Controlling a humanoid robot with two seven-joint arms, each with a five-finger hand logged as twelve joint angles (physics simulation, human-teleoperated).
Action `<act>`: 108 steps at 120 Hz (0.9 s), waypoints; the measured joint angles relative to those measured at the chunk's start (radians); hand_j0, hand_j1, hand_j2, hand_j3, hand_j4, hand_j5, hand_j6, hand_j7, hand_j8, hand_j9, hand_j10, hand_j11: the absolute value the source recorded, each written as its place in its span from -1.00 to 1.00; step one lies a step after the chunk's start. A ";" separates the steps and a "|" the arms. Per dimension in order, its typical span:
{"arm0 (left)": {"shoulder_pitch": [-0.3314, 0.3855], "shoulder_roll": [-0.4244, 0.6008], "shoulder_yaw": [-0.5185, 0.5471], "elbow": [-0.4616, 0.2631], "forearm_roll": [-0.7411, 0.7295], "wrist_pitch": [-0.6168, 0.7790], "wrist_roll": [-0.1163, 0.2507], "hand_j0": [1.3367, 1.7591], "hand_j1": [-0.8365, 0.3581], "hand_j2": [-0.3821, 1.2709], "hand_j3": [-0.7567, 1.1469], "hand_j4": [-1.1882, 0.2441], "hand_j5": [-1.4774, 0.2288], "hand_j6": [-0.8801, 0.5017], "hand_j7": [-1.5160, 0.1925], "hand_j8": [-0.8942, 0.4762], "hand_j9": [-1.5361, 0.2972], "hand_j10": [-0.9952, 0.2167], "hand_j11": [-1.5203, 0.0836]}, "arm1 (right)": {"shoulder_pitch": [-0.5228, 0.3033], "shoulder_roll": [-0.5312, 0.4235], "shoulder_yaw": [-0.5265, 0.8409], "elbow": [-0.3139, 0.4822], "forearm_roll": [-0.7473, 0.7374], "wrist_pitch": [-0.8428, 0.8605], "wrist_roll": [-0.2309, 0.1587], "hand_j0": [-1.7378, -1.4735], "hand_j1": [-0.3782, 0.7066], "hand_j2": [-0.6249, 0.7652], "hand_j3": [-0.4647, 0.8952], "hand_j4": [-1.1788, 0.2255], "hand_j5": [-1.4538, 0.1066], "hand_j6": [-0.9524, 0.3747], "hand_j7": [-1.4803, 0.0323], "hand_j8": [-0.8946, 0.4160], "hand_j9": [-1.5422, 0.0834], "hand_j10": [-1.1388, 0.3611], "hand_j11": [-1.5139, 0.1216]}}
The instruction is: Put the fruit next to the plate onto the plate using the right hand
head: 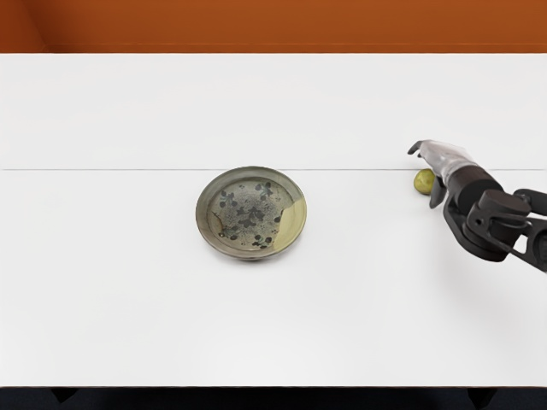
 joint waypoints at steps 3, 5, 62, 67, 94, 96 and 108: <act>0.000 0.000 0.000 0.000 0.000 0.000 0.000 0.52 0.94 -0.53 -0.21 0.63 0.70 0.24 0.74 0.27 0.65 0.61 0.86 | -0.001 0.000 -0.001 0.000 0.000 -0.002 0.000 -0.40 -0.32 -0.18 -0.32 0.27 0.39 0.00 0.47 -0.08 0.44 0.13 0.40; 0.000 0.000 0.000 0.000 0.000 0.000 0.000 0.52 0.94 -0.53 -0.21 0.63 0.70 0.24 0.74 0.27 0.65 0.61 0.86 | -0.001 0.000 -0.001 0.000 -0.001 -0.003 0.000 -0.40 -0.32 -0.18 -0.32 0.26 0.38 -0.01 0.46 -0.08 0.44 0.13 0.39; 0.000 0.000 0.000 0.000 0.000 0.000 0.000 0.52 0.94 -0.53 -0.21 0.63 0.70 0.24 0.74 0.27 0.65 0.61 0.86 | -0.003 0.001 -0.022 0.001 -0.014 -0.022 0.000 -0.40 -0.20 -0.19 -0.32 0.19 0.29 -0.09 0.37 -0.16 0.35 0.06 0.31; 0.000 0.000 0.000 0.000 0.000 0.000 0.000 0.52 0.94 -0.53 -0.21 0.63 0.70 0.24 0.74 0.27 0.65 0.61 0.86 | -0.003 0.001 -0.023 0.002 -0.014 -0.023 0.000 -0.40 -0.17 -0.20 -0.32 0.17 0.28 -0.10 0.35 -0.18 0.33 0.05 0.29; 0.000 0.000 0.000 0.000 0.000 0.000 0.000 0.52 0.94 -0.53 -0.21 0.63 0.70 0.24 0.74 0.27 0.65 0.61 0.86 | -0.005 0.006 -0.022 0.003 -0.013 -0.023 0.000 -0.40 0.02 -0.22 -0.32 0.05 0.13 -0.23 0.20 -0.31 0.19 -0.07 0.15; 0.000 0.000 0.000 0.000 0.000 0.000 0.000 0.52 0.94 -0.53 -0.21 0.63 0.70 0.24 0.74 0.27 0.65 0.61 0.86 | -0.005 0.007 -0.022 0.003 -0.012 -0.024 0.000 -0.40 0.04 -0.22 -0.32 0.04 0.12 -0.25 0.19 -0.32 0.18 -0.08 0.14; 0.000 0.000 0.000 0.000 0.000 0.000 0.000 0.52 0.94 -0.53 -0.21 0.63 0.70 0.24 0.74 0.27 0.65 0.61 0.86 | -0.007 0.009 -0.022 0.004 -0.012 -0.024 0.000 -0.39 0.10 -0.22 -0.32 -0.02 0.06 -0.30 0.13 -0.29 0.12 -0.13 0.08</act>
